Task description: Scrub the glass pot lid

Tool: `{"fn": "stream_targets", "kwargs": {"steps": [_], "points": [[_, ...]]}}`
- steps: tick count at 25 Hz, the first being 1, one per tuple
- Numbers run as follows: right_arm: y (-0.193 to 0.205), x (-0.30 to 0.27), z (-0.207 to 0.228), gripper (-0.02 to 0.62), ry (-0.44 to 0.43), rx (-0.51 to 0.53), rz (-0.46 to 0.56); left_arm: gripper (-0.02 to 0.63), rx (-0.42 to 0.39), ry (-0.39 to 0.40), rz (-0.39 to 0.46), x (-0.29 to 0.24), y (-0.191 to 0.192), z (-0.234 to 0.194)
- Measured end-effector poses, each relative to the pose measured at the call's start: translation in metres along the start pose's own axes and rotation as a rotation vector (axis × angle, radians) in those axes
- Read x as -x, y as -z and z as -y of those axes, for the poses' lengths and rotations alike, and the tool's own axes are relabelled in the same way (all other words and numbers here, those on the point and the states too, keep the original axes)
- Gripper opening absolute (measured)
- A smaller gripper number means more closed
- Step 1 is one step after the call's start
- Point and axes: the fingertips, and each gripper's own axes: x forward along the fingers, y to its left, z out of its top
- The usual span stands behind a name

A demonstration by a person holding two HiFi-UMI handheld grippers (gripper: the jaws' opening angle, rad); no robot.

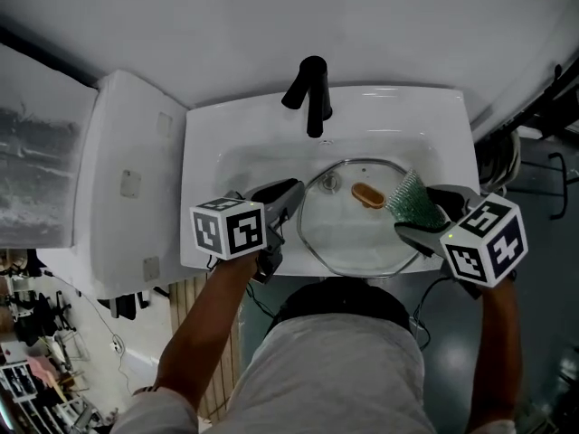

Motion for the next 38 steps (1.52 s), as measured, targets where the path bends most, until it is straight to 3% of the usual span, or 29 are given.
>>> {"fn": "stream_targets", "kwargs": {"steps": [5, 12, 18, 24, 28, 38], "points": [[-0.038, 0.014, 0.0, 0.337, -0.001, -0.041, 0.213, 0.043, -0.112, 0.109, 0.174, 0.013, -0.04, 0.048], [-0.081, 0.038, -0.016, 0.337, -0.067, -0.046, 0.495, 0.043, -0.275, 0.19, 0.334, 0.03, -0.072, 0.106], [-0.104, 0.05, -0.037, 0.337, -0.113, -0.035, 0.668, 0.043, -0.391, 0.214, 0.421, 0.043, -0.083, 0.136], [-0.12, 0.07, -0.051, 0.337, -0.105, -0.008, 0.831, 0.043, -0.432, 0.226, 0.477, 0.054, -0.086, 0.149], [-0.124, 0.078, -0.057, 0.337, -0.098, 0.006, 0.886, 0.043, -0.437, 0.241, 0.494, 0.058, -0.086, 0.154], [-0.122, 0.086, -0.061, 0.337, -0.066, 0.006, 0.904, 0.043, -0.439, 0.263, 0.507, 0.063, -0.085, 0.164]]}}
